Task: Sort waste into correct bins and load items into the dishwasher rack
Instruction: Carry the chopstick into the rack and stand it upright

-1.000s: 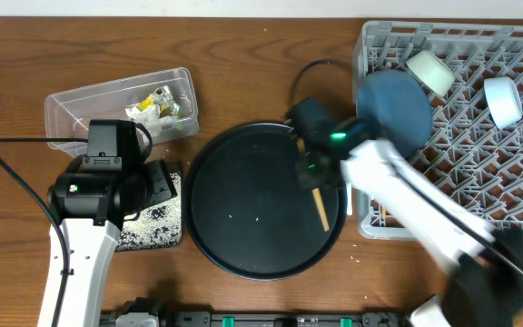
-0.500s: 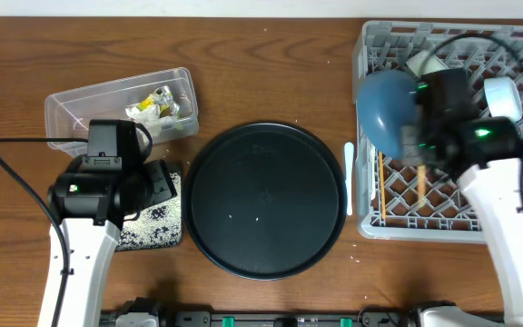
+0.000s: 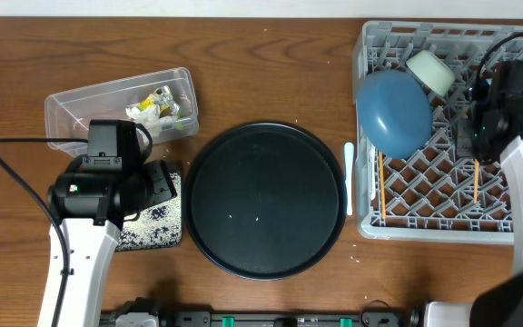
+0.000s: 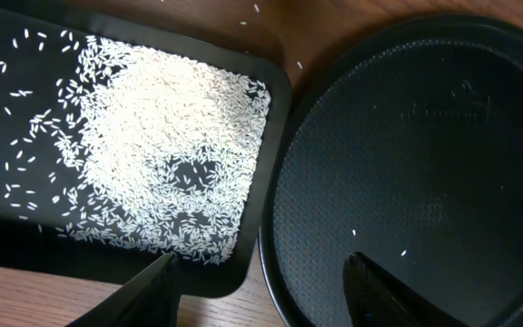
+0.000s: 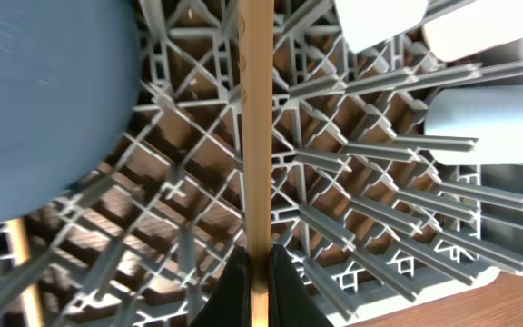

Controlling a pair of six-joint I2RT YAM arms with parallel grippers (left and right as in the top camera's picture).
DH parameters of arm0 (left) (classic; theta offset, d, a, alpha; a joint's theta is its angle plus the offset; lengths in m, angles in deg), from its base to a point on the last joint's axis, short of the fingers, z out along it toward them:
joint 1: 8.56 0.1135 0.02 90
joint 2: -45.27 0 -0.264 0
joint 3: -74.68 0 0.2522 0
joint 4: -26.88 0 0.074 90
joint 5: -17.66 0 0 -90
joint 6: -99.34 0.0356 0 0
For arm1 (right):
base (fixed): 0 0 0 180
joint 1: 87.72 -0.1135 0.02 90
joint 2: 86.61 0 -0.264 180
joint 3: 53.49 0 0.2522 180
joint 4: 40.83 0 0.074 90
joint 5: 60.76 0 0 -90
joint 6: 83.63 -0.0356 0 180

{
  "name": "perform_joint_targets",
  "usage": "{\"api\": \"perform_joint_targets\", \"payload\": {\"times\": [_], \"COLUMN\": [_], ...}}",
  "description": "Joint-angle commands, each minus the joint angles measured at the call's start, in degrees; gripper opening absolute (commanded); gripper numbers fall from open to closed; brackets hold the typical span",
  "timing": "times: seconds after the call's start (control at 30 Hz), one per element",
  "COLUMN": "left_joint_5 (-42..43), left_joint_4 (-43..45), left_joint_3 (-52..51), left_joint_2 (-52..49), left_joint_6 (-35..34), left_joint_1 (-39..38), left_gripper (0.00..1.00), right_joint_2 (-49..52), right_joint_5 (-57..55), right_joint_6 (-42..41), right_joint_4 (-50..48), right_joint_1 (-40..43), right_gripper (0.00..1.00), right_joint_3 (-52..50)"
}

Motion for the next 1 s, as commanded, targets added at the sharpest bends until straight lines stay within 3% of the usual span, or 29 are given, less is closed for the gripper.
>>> {"api": "perform_joint_targets", "payload": {"times": [0.0,0.27,0.3,0.4,0.47,0.6,0.87,0.97], "left_joint_5": [-0.09,-0.09,-0.09,-0.09,-0.09,-0.07,-0.07,-0.09], "left_joint_4": [-0.17,-0.17,-0.17,-0.17,-0.17,-0.17,0.52,0.74], "left_joint_3": [0.96,0.96,0.96,0.96,0.96,0.96,0.96,0.96], "left_joint_2": [-0.09,-0.09,-0.09,-0.09,-0.09,-0.09,-0.09,-0.09], "left_joint_6": [-0.57,-0.57,-0.57,-0.57,-0.57,-0.57,-0.59,-0.79], "left_joint_1": [0.31,0.31,0.31,0.31,0.31,0.31,0.31,0.28], "left_gripper": [0.59,0.59,0.59,0.59,0.64,0.68,0.68,0.68], "right_joint_2": [3.23,8.02,8.04,8.04,8.02,7.39,0.92,-1.07], "right_joint_5": [-0.48,0.28,0.28,1.86,4.22,8.90,34.25,38.23], "right_joint_6": [3.76,2.91,2.08,1.90,1.90,-0.31,-1.44,-0.63], "right_joint_4": [-0.74,-1.44,-1.75,-1.64,-0.98,1.05,6.75,7.30], "right_joint_1": [1.05,1.14,1.14,1.11,1.11,1.09,-1.20,-5.44], "right_gripper": [0.01,0.04,0.10,0.48,0.50,0.46,0.10,0.02], "right_joint_3": [-0.37,-0.37,-0.37,-0.37,-0.35,0.76,4.00,4.00]}}
